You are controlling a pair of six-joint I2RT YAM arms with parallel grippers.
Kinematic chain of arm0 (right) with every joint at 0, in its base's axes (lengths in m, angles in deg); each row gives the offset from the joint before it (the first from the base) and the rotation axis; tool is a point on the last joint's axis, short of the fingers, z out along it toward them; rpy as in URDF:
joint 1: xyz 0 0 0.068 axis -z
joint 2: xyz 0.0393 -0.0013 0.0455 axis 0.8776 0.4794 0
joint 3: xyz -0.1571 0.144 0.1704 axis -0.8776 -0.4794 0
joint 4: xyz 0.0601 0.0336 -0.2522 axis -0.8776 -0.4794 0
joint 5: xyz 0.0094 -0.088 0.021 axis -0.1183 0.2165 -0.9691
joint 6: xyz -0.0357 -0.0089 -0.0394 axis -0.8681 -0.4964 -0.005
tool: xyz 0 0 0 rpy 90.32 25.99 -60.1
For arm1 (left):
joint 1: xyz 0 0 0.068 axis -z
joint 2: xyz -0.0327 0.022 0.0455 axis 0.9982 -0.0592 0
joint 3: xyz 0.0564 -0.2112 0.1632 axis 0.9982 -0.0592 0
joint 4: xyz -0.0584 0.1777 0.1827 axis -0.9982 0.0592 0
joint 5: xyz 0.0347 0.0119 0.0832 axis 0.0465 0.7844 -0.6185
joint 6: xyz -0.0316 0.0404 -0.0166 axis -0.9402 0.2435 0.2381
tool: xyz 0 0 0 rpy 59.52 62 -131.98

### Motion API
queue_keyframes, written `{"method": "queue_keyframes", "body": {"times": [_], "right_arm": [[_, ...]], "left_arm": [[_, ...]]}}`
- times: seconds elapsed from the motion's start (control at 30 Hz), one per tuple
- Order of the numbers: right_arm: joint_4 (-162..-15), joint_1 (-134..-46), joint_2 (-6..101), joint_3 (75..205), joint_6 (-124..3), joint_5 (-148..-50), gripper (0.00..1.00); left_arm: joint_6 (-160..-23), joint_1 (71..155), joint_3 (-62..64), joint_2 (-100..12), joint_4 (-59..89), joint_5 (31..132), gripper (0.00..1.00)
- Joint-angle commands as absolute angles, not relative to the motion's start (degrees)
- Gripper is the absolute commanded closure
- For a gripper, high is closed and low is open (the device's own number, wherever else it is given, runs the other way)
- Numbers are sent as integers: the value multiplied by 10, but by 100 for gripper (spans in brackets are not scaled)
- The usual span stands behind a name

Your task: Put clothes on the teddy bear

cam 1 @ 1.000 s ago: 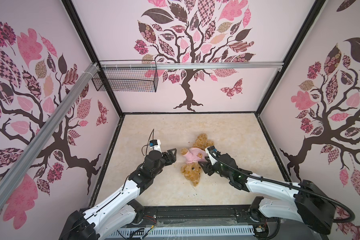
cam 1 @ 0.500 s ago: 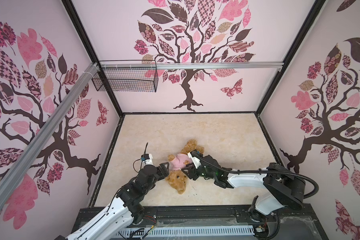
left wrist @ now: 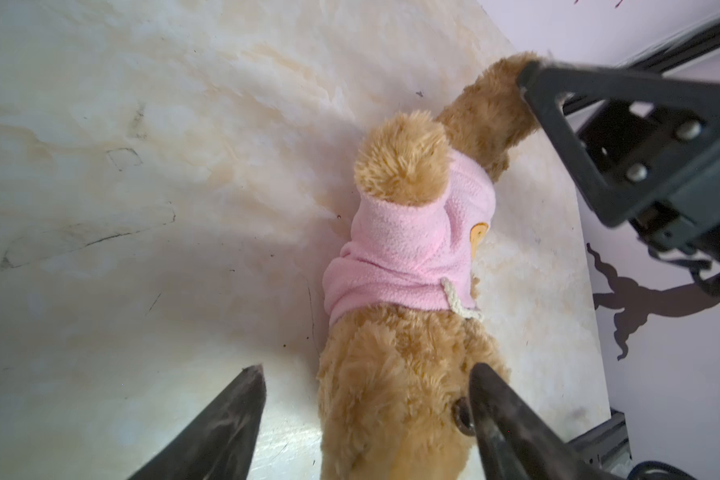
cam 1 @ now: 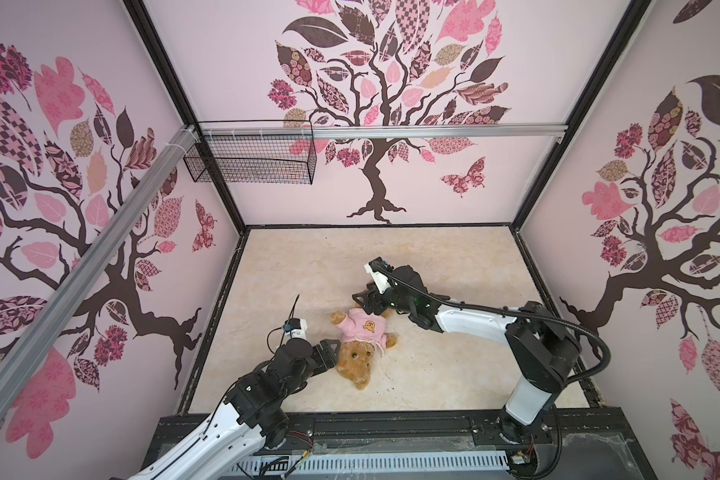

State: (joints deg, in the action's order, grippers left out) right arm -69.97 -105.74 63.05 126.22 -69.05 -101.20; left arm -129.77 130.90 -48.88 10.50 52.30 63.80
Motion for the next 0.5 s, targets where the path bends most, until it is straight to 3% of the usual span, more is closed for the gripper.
{"method": "queue_keyframes", "body": {"times": [0.0,0.17,0.47], "right_arm": [[-777,-1044,689,1304,-716,-1033,32],[-814,-1000,682,1289,-710,-1033,37],[-854,-964,527,1120,-687,-1009,36]], "left_arm": [[-1260,1311,-501,86,520,695,20],[-1227,1305,-513,15,454,747,22],[-1187,1224,-472,-233,230,761,25]]}}
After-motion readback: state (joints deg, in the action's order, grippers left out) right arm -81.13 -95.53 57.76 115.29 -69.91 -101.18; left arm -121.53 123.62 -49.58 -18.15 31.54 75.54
